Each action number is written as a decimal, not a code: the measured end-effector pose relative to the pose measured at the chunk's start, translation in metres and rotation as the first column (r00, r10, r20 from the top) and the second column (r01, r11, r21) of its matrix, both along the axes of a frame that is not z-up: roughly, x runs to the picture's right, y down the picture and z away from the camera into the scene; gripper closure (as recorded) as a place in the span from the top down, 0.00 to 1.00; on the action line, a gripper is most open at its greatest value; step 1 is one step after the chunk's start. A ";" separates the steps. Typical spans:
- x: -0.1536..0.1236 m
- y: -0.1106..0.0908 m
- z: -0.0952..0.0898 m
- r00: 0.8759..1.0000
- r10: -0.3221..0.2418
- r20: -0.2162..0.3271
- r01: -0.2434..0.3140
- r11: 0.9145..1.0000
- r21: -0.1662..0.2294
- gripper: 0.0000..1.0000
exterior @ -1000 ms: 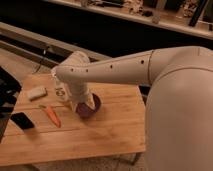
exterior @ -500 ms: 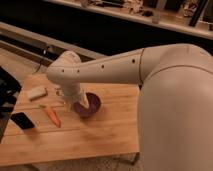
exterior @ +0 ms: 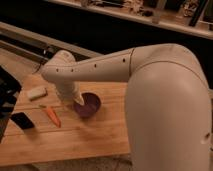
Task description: Pick up the ceramic bowl
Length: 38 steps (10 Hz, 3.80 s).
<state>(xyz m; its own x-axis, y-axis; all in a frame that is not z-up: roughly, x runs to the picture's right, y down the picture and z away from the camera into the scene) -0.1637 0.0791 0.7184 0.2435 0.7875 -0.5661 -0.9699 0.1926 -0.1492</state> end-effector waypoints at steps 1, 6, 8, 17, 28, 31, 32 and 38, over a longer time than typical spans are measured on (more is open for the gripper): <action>-0.003 -0.005 0.009 1.000 -0.012 -0.003 0.012 1.000 0.016 0.65; -0.008 -0.001 0.048 0.999 -0.033 -0.011 0.033 0.999 0.008 0.65; -0.003 0.005 0.063 0.999 -0.028 -0.024 0.028 1.000 -0.010 0.65; 0.012 0.015 0.094 0.999 -0.027 -0.043 0.024 0.997 -0.071 0.60; 0.020 -0.025 0.052 0.998 -0.024 -0.060 0.025 1.000 0.013 0.00; 0.023 -0.039 0.039 0.995 -0.026 -0.100 0.033 0.997 0.071 0.00; 0.021 -0.044 0.032 0.995 -0.029 -0.099 0.038 0.994 0.100 0.00; 0.013 -0.067 -0.031 0.997 -0.004 -0.074 0.021 0.974 0.227 0.00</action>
<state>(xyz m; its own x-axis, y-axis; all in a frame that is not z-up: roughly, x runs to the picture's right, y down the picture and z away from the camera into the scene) -0.1504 0.0120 0.6874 0.2191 0.8950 -0.3886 -0.9738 0.2255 -0.0297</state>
